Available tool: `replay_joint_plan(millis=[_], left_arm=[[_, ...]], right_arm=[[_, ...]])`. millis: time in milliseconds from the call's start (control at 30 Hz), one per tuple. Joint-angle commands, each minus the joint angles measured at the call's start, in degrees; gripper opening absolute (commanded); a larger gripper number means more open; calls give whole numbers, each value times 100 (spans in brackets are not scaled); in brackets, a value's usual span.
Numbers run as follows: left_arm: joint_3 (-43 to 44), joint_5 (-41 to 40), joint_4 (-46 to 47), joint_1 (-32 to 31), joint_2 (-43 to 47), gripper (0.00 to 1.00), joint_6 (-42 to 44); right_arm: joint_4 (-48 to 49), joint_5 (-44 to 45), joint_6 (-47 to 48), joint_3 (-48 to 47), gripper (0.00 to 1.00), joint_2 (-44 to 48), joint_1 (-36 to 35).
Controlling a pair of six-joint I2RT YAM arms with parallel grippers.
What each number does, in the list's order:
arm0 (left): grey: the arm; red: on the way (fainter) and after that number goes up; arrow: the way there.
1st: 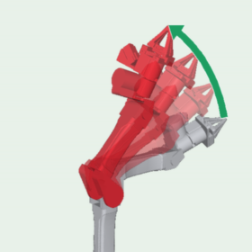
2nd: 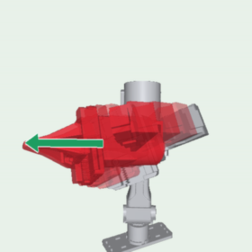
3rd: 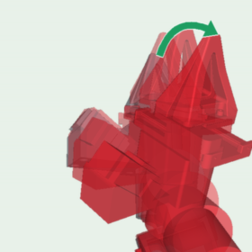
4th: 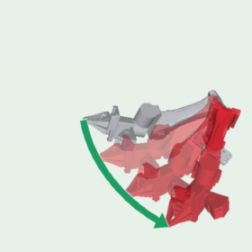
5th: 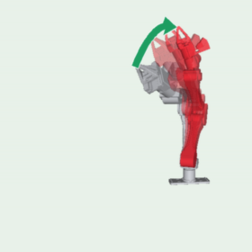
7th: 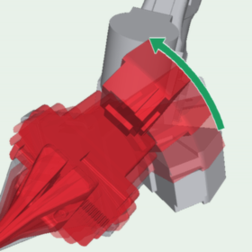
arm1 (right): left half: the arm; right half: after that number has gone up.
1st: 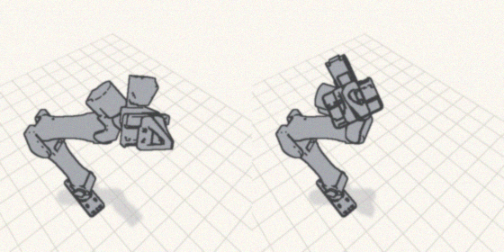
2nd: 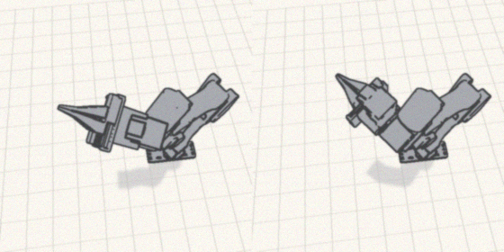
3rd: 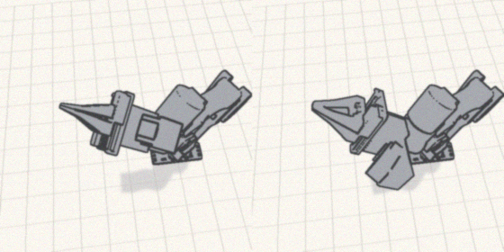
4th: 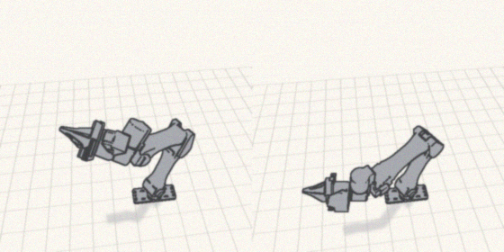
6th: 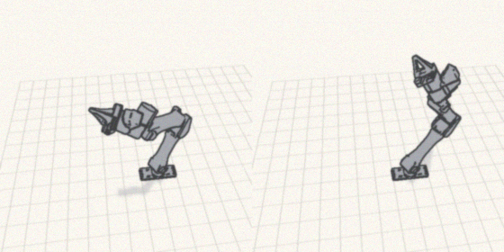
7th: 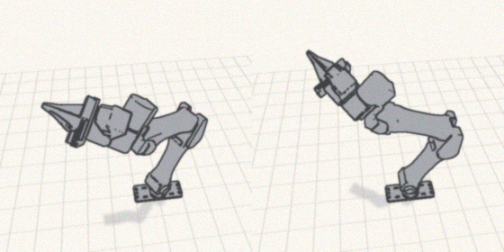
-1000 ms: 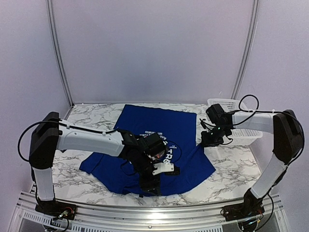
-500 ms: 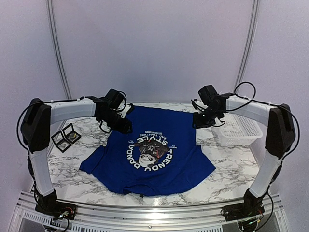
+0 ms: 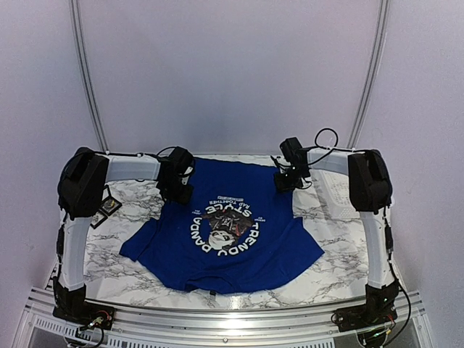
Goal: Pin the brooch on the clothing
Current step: Smooth out the flattened clothing at the center of the board.
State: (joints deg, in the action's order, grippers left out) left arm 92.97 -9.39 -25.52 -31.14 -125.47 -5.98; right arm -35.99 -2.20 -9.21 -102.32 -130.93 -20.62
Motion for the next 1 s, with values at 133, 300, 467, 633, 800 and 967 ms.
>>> replay_joint_plan(millis=[133,300,467,633,800,967], left_arm=[[647,-144,50,371,-572,42,-150],[1211,-328,54,500,-914,41,-22],[1313,-256,99,696,-638,43,17],[524,-230,195,684,702,50,55],[-1045,-134,202,520,2133,50,-288],[-2551,-3,202,-99,3272,42,-623]], right_arm=[[-478,-737,-102,-2420,1,-1900,460],[-159,-1149,-218,-3581,2,-2463,532],[260,-1581,-353,-3556,4,-2190,524],[264,-1373,-7,-2982,10,-1163,419],[251,-931,350,-1516,12,442,130],[-2,-482,332,297,8,1708,-334]])
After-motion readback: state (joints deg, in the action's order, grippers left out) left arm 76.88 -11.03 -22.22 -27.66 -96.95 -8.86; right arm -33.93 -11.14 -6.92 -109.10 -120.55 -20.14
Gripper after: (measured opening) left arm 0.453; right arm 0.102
